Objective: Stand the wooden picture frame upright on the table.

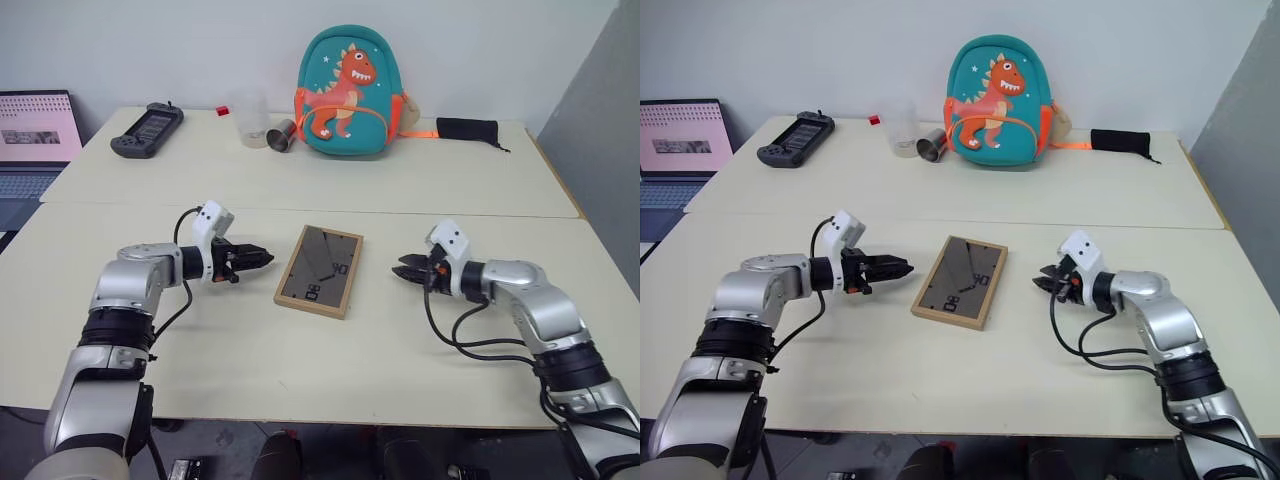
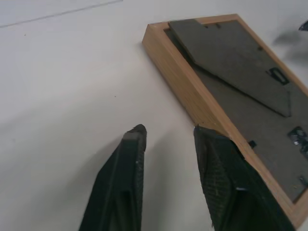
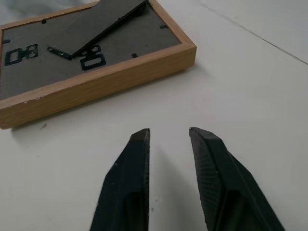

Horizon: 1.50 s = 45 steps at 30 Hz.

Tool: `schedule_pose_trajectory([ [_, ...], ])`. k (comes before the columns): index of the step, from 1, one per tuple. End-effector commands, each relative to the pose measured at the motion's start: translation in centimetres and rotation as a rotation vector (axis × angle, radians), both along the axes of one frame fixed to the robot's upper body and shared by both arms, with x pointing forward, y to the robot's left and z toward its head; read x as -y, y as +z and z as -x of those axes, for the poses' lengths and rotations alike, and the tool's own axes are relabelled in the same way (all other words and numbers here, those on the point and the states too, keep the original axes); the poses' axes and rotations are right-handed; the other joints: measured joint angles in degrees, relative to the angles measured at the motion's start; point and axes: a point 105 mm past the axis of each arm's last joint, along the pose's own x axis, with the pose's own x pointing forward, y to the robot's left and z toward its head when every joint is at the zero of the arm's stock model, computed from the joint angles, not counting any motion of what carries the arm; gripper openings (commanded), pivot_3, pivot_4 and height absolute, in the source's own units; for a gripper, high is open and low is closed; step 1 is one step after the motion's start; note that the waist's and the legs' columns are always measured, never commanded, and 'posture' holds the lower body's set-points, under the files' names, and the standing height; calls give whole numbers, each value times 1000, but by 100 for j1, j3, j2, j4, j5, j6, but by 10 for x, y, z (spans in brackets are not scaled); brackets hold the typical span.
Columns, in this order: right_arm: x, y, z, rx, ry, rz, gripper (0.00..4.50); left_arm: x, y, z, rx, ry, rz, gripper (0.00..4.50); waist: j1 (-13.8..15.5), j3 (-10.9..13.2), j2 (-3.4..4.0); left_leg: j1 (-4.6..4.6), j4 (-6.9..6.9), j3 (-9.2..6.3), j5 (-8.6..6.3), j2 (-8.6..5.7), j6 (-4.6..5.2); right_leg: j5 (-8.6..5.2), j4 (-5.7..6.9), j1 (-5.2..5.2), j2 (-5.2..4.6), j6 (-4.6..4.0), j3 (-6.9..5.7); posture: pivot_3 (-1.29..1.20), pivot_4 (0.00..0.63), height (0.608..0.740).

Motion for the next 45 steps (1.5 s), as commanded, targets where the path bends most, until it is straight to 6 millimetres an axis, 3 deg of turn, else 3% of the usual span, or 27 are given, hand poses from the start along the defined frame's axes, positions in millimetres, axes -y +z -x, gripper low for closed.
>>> schedule_pose_trajectory([
  [1,-11,1,-12,63,-19,29,431,16,1,5,38,-74,-22,772,-1,0,0,0,0,0,0,0,0,0,0,0,0,0,1,0,150,740],
  [2,-15,0,-14,67,-20,33,28,19,0,7,37,-87,-25,376,1,0,0,-1,0,1,0,0,0,0,1,-2,0,0,1,0,150,740],
  [4,-22,-2,-17,73,-20,35,0,22,-2,9,36,-99,-27,38,1,0,0,-2,0,0,0,0,0,0,3,-3,0,0,0,0,150,740],
  [15,-63,4,-21,87,27,-33,0,38,-7,34,-21,-220,-46,38,-6,0,0,-2,-1,0,0,0,0,0,5,-4,0,-1,-1,0,150,740],
  [26,-47,0,-22,87,7,1,0,42,-8,49,-31,-260,-56,38,-6,0,0,-1,-1,0,0,0,0,0,6,-4,-1,-1,0,0,150,740],
  [29,-37,0,-24,106,-4,38,0,29,-11,42,-15,-196,-97,38,-5,0,0,-1,-1,0,0,0,0,0,5,-4,-1,-1,0,0,150,740],
  [31,-29,1,-25,112,-6,54,0,16,-7,38,-64,-123,-26,38,-5,0,0,-1,-1,0,0,0,1,0,5,-4,-1,-1,0,0,150,740],
  [32,-26,1,-25,112,-4,58,0,13,-5,37,-85,-103,6,407,-6,0,0,-1,-1,0,0,0,1,0,5,-4,0,0,0,0,150,740],
  [37,-20,3,-23,119,9,69,0,13,8,53,-256,-122,161,1334,-24,0,0,-1,-3,0,0,0,1,0,6,-7,1,0,0,0,150,740],
  [45,-15,0,-21,115,18,83,0,9,22,50,-517,16,388,3096,-49,0,0,-1,-1,-2,0,0,1,0,7,-6,1,0,-2,0,150,740],
])
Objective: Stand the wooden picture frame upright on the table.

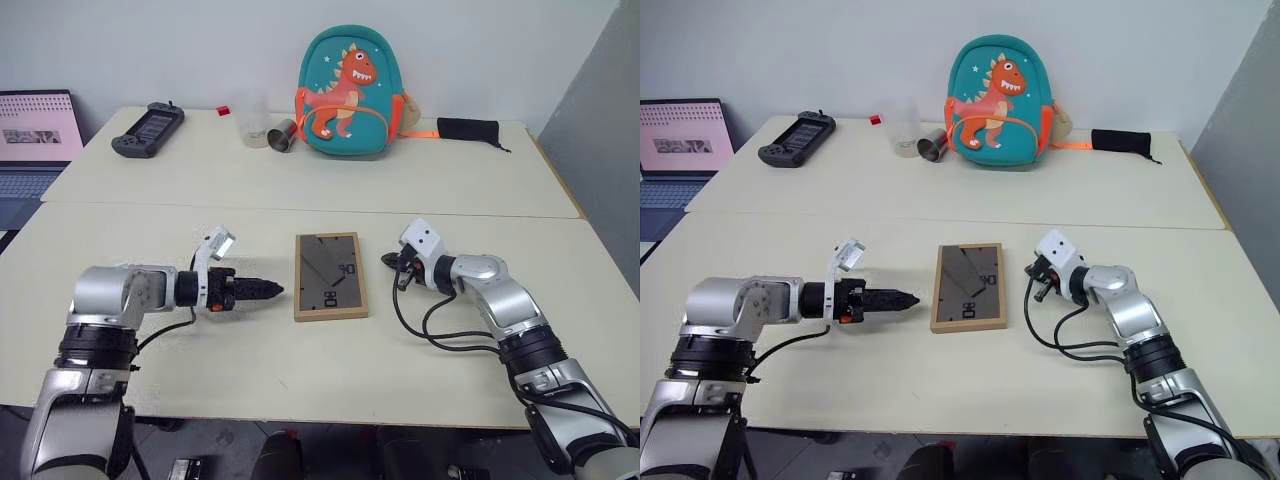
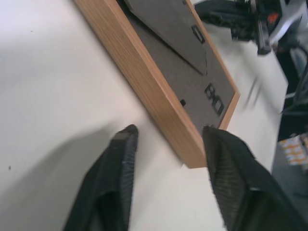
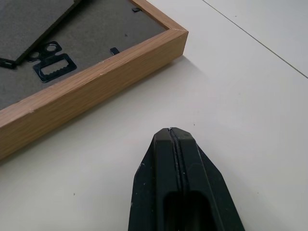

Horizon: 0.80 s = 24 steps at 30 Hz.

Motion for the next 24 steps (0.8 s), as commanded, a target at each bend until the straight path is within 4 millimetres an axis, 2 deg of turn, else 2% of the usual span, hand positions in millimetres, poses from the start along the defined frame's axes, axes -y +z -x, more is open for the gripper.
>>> schedule_pose_trajectory([
  [1,2,10,1,41,12,-7,0,-3,15,-2,-92,59,115,3323,0,0,0,0,0,0,0,0,0,0,0,0,0,0,0,0,150,740],
  [6,-2,10,3,42,23,-14,0,2,12,2,-176,66,163,4396,0,0,0,1,0,-1,1,1,-1,0,2,-1,0,0,0,0,150,740],
  [7,-3,10,4,42,25,-16,0,3,11,2,-196,67,170,4451,0,0,0,2,0,0,1,1,-1,0,3,-1,0,0,0,0,150,740],
  [11,-6,9,7,41,31,-17,0,8,4,6,-247,57,160,4451,-1,0,0,2,0,0,1,1,-2,0,5,-1,0,-1,0,0,150,740],
  [15,-16,3,14,36,59,-12,0,16,-15,8,-361,60,123,4451,0,0,0,3,1,0,1,0,-2,0,6,0,-1,-1,0,0,150,740],
  [20,-31,0,21,22,90,-26,0,24,-26,5,-362,55,98,4451,15,-5,4,5,1,-1,1,-2,-2,0,6,4,-3,0,0,0,150,740],
  [24,-52,-6,32,1,133,-52,0,34,-29,0,-323,37,89,4451,70,-8,3,14,4,-5,1,-5,-2,0,2,21,-6,0,-3,0,150,740],
])
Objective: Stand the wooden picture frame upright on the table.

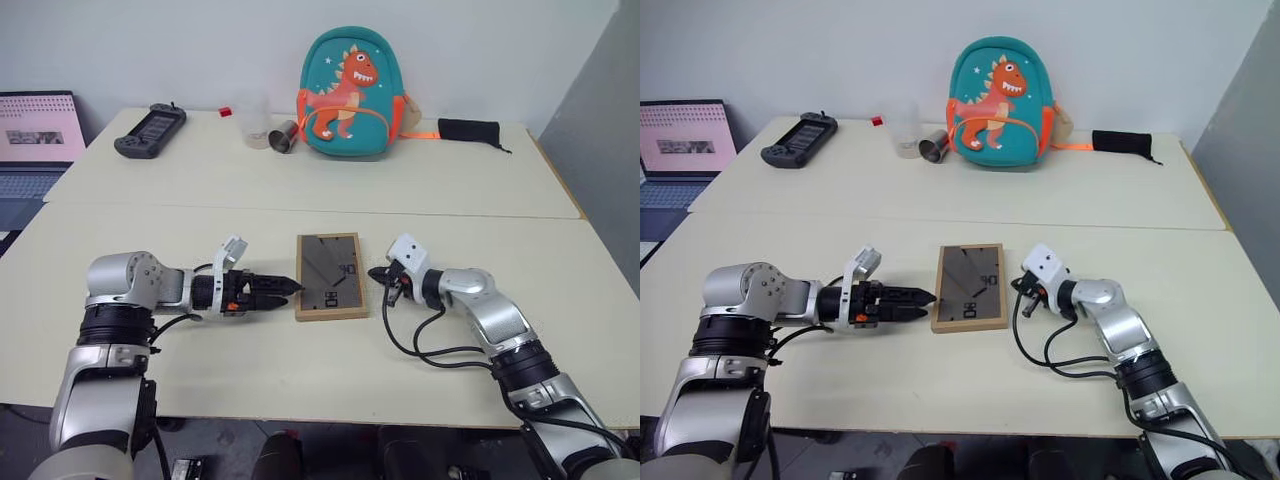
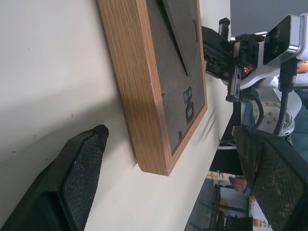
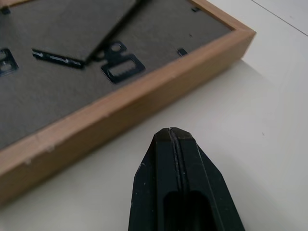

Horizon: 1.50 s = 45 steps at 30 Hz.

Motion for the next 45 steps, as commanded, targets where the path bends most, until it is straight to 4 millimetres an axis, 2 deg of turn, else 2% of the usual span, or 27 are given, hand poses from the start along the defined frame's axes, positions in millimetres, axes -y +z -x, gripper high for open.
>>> schedule_pose_trajectory([
  [1,-25,7,10,25,58,-27,0,10,-13,-1,-7,-21,-37,4451,14,-1,0,3,0,-2,0,0,0,0,-4,5,0,0,-1,0,150,740],
  [7,-38,12,9,34,64,-46,0,17,-13,1,4,-43,-22,4451,31,-2,0,6,0,-4,0,-4,0,0,-4,11,-3,0,-2,0,150,740],
  [14,-39,10,10,32,62,-46,0,17,-6,2,48,-51,11,4451,40,-2,0,6,0,-5,0,-5,0,0,-6,12,-4,0,-3,0,150,740],
  [15,-39,10,10,30,62,-47,0,17,-4,3,59,-56,19,4159,40,-2,0,6,0,-6,0,-5,0,0,-6,12,-4,0,-4,0,150,740],
  [22,-42,9,14,19,64,-68,0,18,-3,7,80,-69,28,2947,-6,-1,0,5,-4,-5,-1,-2,0,0,-8,8,-1,0,-3,0,150,740],
  [23,-41,10,14,18,63,-75,0,18,-2,7,85,-67,29,2567,-11,-1,0,5,-4,-5,-1,-2,0,0,-8,7,-1,0,-3,0,150,740],
  [30,-38,14,16,10,51,-115,0,21,2,-2,142,-35,47,1499,-7,-1,-1,2,-3,-5,0,-1,0,0,-9,6,-1,0,-4,0,150,740],
  [34,-22,17,16,-6,31,-120,0,23,15,-5,186,-35,87,1499,-6,-1,-1,2,-3,-5,-1,-1,1,0,-9,6,-1,0,-4,0,150,740],
  [36,-6,21,15,-13,13,-123,0,22,23,-7,229,-35,88,1499,-3,-1,-1,1,-3,-6,0,-2,0,0,-9,6,-1,0,-4,0,150,740],
  [38,17,37,14,-33,-2,-151,361,19,36,-11,306,-33,83,1483,7,0,-2,0,-3,-6,-1,-2,1,0,-11,6,-1,0,-4,0,150,740],
  [40,29,54,16,-44,15,-172,700,18,45,-14,367,-31,72,1483,23,1,-2,-3,-2,-6,0,-3,0,0,-13,6,-2,1,-4,0,150,740],
  [42,29,68,21,-75,59,-218,1212,16,50,-17,397,-19,70,1483,20,1,-2,-3,-4,-6,-1,-2,1,0,-15,5,-1,0,-3,0,150,740],
  [45,18,99,29,-102,140,-341,1835,14,53,-20,434,0,59,1483,-57,1,-2,-2,-9,-5,-1,5,1,-1,-16,1,6,0,-2,0,150,740],
])
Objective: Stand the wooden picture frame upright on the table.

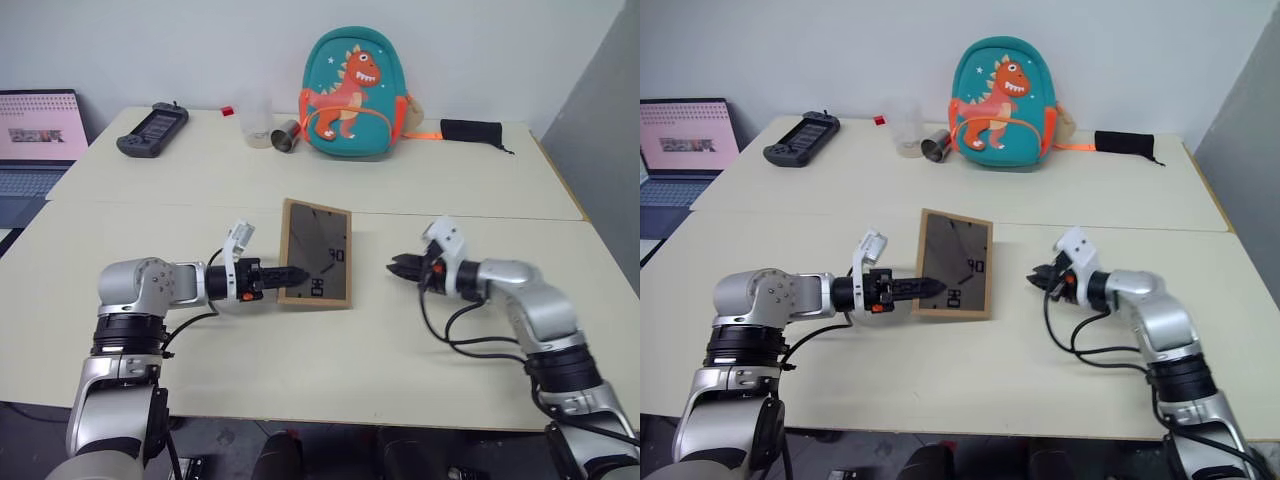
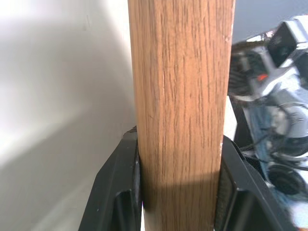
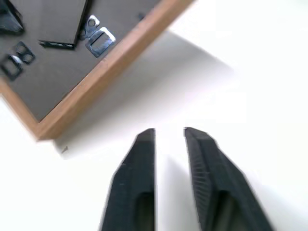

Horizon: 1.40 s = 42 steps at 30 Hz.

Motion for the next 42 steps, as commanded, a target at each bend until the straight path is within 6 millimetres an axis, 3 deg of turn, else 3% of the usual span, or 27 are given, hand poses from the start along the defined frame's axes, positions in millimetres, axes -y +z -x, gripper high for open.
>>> schedule_pose_trajectory([
  [1,-28,51,16,30,161,-166,2123,1,27,-6,147,-3,12,1483,-49,1,1,-1,-2,1,0,1,0,0,2,-4,1,0,2,0,150,740],
  [6,-58,70,14,54,208,-234,3236,4,30,-7,191,-9,-1,1483,-84,0,1,-4,0,1,0,0,0,0,5,-6,0,0,1,0,150,740],
  [11,-84,71,8,64,225,-250,4463,8,34,-7,210,-26,-6,1483,-85,1,1,-11,1,2,0,-2,0,0,3,-11,-3,0,2,0,150,740],
  [23,-122,58,-9,95,220,-194,4463,17,38,-3,232,-62,-2,1483,-91,1,1,-23,-1,9,1,0,-1,1,15,-39,-2,-1,5,0,150,740],
  [27,-125,54,-6,99,239,-189,4463,18,38,-2,234,-64,-2,1483,-105,1,1,-33,-1,8,1,0,-1,1,15,-47,-2,-1,5,0,150,740],
  [30,-129,62,8,92,314,-231,4463,18,38,-2,232,-62,-2,1483,-109,1,1,-37,0,7,1,0,-1,1,14,-48,-3,-1,4,0,150,740],
  [33,-127,68,19,84,370,-256,4463,17,38,-2,229,-57,-1,1483,-108,1,1,-37,0,6,1,0,-2,1,14,-48,-3,-1,3,0,150,740],
  [37,-107,69,43,22,464,-272,4463,12,36,-1,196,-49,2,1483,-96,1,1,-39,0,4,1,-1,-1,1,14,-48,-3,-1,1,0,150,740],
  [42,-90,65,47,-8,449,-252,4463,12,36,3,176,-61,14,1483,-100,1,1,-39,1,4,1,-1,0,1,13,-48,-2,-1,2,0,150,740],
])
